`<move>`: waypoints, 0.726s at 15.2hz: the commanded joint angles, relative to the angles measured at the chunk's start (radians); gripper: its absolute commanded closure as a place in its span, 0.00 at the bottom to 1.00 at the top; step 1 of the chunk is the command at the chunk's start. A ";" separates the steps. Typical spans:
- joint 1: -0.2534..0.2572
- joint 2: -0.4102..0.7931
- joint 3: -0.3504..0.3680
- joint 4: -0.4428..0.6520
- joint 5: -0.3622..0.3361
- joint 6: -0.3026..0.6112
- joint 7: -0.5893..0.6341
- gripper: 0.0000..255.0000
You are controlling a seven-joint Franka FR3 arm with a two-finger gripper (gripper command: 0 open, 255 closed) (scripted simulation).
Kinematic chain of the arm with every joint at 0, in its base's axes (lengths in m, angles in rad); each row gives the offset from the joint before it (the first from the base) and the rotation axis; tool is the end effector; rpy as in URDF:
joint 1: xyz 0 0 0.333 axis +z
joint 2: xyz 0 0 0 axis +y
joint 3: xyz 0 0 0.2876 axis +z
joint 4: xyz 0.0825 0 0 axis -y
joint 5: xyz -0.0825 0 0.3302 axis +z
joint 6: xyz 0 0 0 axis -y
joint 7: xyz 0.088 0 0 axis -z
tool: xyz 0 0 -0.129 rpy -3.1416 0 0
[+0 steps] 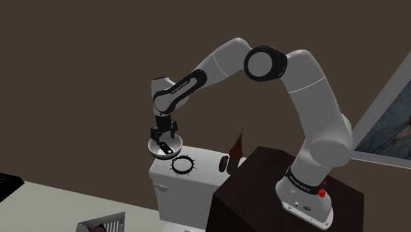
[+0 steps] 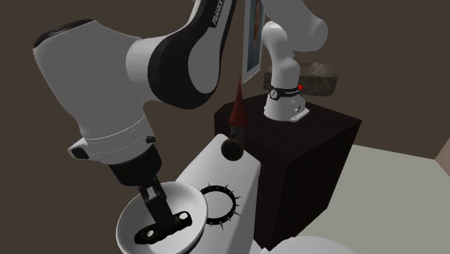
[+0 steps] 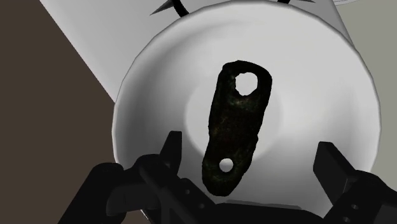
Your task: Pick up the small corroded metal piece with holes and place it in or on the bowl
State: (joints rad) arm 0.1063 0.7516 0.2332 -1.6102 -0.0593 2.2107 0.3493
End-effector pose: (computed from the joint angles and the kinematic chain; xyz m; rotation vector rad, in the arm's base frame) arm 0.5877 0.1902 0.1792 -3.0651 0.0332 0.2494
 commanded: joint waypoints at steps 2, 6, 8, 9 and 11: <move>-0.003 -0.018 0.002 0.006 0.003 -0.024 -0.002 0.00; -0.012 -0.063 0.008 0.032 0.011 -0.095 -0.007 0.00; -0.012 -0.063 0.008 0.032 0.011 -0.095 -0.007 0.00; -0.012 -0.063 0.008 0.032 0.011 -0.095 -0.007 0.00; -0.012 -0.063 0.008 0.032 0.011 -0.095 -0.007 0.00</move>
State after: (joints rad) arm 0.0948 0.6887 0.2415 -1.5781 -0.0482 2.1161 0.3427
